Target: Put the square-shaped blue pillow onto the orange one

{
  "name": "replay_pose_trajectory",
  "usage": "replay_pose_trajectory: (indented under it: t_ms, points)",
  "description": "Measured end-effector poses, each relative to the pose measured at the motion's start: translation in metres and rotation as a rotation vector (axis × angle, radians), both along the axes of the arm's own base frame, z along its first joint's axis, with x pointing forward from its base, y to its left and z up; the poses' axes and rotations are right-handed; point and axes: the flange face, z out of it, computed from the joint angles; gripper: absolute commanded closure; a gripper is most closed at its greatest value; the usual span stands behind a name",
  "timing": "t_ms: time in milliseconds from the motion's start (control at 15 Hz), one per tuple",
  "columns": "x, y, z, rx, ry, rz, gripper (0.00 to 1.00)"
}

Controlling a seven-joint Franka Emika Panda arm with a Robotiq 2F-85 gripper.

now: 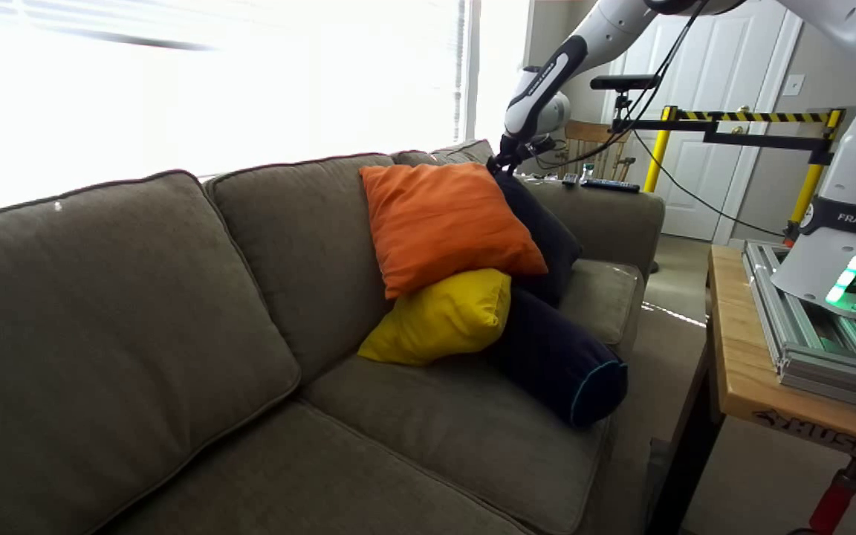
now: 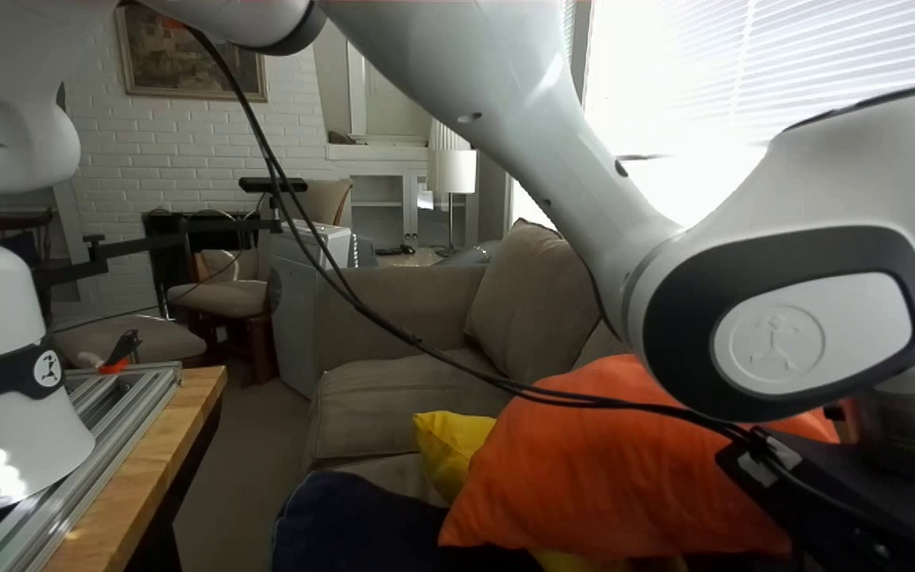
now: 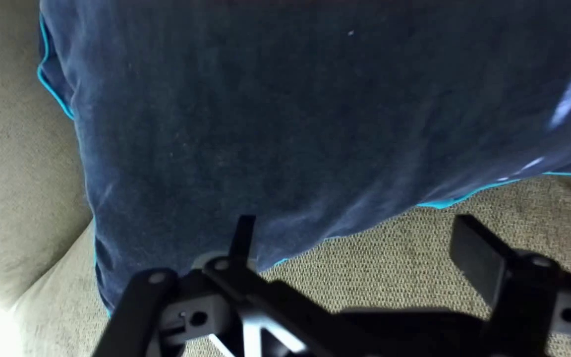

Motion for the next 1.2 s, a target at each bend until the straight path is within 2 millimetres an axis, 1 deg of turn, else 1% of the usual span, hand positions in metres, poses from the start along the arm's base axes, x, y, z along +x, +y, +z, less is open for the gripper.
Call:
replay_pose_trajectory:
  t_ms: [200,333,533,733,867,1067,1200]
  points:
    - [-0.001,0.000,0.001,0.061,0.028,-0.106,0.00]
    - [-0.003,-0.001,0.003,0.075,0.090,-0.173,0.00]
    - [0.000,0.006,0.014,0.078,0.114,-0.171,0.00]
    - [0.000,0.006,0.016,0.078,0.114,-0.171,0.00]
    - [-0.001,0.002,0.017,0.067,0.113,-0.202,0.00]
    - [-0.003,-0.009,0.019,0.046,0.108,-0.326,0.00]
    - [-0.001,-0.011,0.019,0.052,0.113,-0.419,0.00]
